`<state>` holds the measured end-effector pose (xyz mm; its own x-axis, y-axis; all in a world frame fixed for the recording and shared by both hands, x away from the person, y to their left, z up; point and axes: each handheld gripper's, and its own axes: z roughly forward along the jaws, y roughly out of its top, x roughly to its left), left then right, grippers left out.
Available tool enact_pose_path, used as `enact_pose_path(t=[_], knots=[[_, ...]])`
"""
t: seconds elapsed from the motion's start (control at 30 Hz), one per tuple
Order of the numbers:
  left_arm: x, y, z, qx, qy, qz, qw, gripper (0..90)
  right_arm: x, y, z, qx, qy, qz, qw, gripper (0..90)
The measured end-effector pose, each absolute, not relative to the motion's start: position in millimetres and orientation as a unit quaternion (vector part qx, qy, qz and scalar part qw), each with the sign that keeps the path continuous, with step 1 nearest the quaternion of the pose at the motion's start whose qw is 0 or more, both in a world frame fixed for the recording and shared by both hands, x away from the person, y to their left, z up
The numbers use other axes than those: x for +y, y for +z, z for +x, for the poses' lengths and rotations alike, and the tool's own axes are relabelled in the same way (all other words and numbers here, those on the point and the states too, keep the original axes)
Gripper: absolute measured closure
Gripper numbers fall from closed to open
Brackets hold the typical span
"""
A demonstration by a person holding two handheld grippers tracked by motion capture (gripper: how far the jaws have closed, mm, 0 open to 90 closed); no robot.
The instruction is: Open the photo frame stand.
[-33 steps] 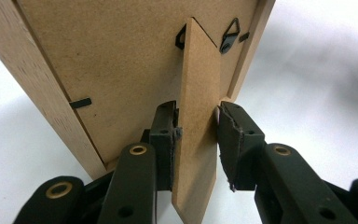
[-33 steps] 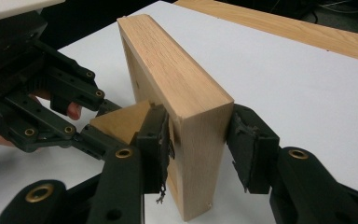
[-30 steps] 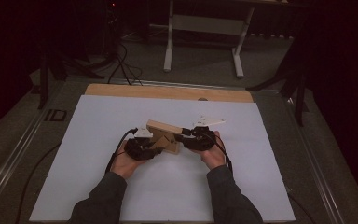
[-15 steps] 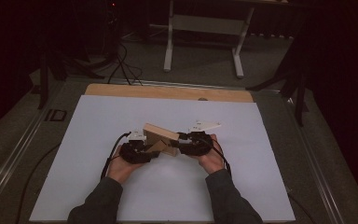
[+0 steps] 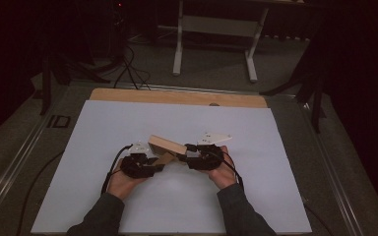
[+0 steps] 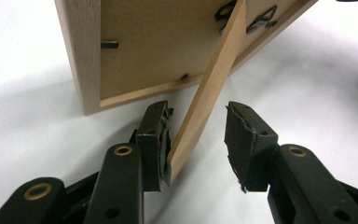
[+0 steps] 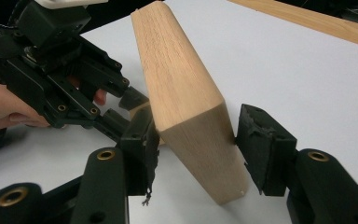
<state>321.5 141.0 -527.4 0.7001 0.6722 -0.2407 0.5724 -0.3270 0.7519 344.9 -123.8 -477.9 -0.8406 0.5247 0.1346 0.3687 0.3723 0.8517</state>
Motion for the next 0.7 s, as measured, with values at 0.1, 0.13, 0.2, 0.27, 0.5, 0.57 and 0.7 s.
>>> enact_pose_path(t=[0.1,0.13,0.2,0.27,0.5,0.57,0.7], knots=[[142.2,-527.5,318.8,0.386,0.056,0.81,0.437,59.7,-123.2,-479.1,342.0,0.825,0.491,0.27,0.079,47.3],[142.2,-527.5,318.8,0.386,0.056,0.81,0.437,59.7,-123.1,-479.6,340.8,0.824,0.492,0.27,0.081,47.0],[142.8,-528.3,317.0,0.388,0.056,0.81,0.436,59.8,-122.8,-480.6,338.7,0.823,0.492,0.272,0.081,46.3],[143.2,-529.3,315.4,0.389,0.054,0.81,0.436,59.8,-122.3,-481.5,336.4,0.824,0.491,0.27,0.082,45.8],[147.8,-530.7,308.9,0.397,0.051,0.806,0.437,59.6,-120.0,-481.2,330.2,0.831,0.483,0.259,0.096,45.0],[149.2,-529.8,307.4,0.398,0.051,0.804,0.439,59.6,-119.4,-481.2,329.2,0.831,0.482,0.259,0.098,44.8],[153.6,-526.6,304.3,0.399,0.057,0.802,0.44,59.5,-118.4,-481.6,327.4,0.833,0.479,0.256,0.102,42.0]])
